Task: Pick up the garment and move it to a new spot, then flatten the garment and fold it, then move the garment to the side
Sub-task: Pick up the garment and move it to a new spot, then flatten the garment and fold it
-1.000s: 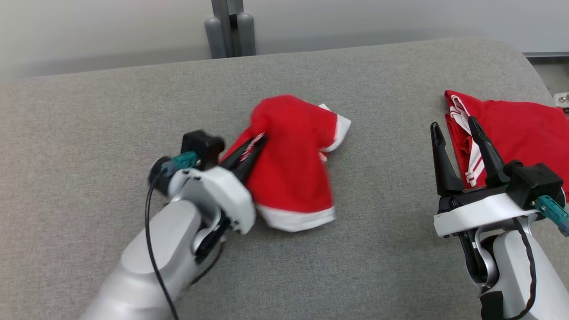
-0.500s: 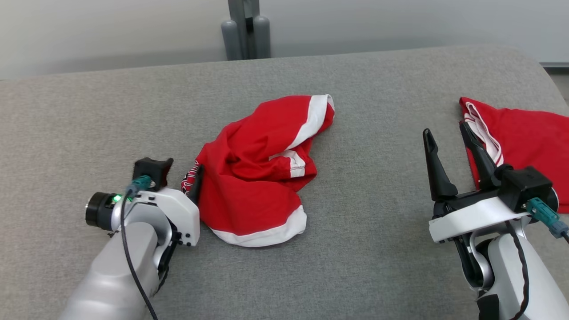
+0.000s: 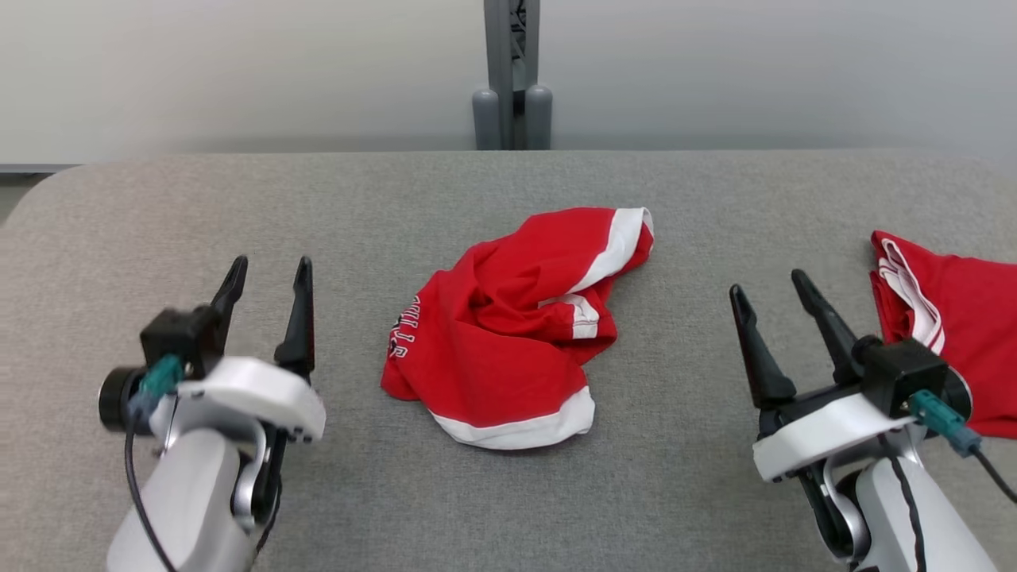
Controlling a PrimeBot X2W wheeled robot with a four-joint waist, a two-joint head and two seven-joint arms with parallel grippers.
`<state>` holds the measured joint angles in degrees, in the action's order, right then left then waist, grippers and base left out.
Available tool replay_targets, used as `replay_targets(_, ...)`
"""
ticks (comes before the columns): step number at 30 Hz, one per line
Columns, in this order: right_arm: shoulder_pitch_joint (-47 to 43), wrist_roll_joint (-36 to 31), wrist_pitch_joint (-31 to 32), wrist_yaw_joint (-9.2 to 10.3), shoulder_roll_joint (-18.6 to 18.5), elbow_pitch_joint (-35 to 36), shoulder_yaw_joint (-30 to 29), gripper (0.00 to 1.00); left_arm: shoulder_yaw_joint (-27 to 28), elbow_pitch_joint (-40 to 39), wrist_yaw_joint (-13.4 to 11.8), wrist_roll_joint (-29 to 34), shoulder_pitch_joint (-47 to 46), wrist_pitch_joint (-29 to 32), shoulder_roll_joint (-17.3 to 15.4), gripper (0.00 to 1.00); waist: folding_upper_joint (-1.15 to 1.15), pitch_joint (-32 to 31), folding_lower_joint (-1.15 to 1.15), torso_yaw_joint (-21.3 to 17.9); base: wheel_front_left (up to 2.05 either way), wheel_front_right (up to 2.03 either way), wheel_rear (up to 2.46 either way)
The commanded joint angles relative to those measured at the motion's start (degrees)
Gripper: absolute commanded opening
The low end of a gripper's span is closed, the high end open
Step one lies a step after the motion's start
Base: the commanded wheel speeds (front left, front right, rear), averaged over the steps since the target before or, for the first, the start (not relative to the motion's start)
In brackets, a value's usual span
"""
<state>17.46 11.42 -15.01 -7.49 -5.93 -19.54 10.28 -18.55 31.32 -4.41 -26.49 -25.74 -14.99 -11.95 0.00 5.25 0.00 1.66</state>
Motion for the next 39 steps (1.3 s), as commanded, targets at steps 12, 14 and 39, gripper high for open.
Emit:
replay_targets(12,-3.8,1.0,-0.2,-0.02,-0.7,-1.9,0.2,1.0,11.1,-13.7,1.5,11.9,18.8,-0.2,7.7,1.0,0.0,-3.0,0.0,3.4,0.0,0.0,0.0)
replay_targets(14,-3.8,0.9,-0.2,-0.02,-0.6,-2.0,0.2,1.0,11.1,-14.1,1.8,13.0,19.7,-0.2,8.3,1.0,0.0,-3.0,0.0,4.1,0.0,0.0,0.0)
replay_targets(39,11.1,4.8,-0.2,-0.02,-3.5,-23.3,13.3,1.0,3.5,-13.6,0.5,10.0,17.0,-0.2,8.9,1.0,0.0,3.2,0.0,13.9,0.0,0.0,0.0)
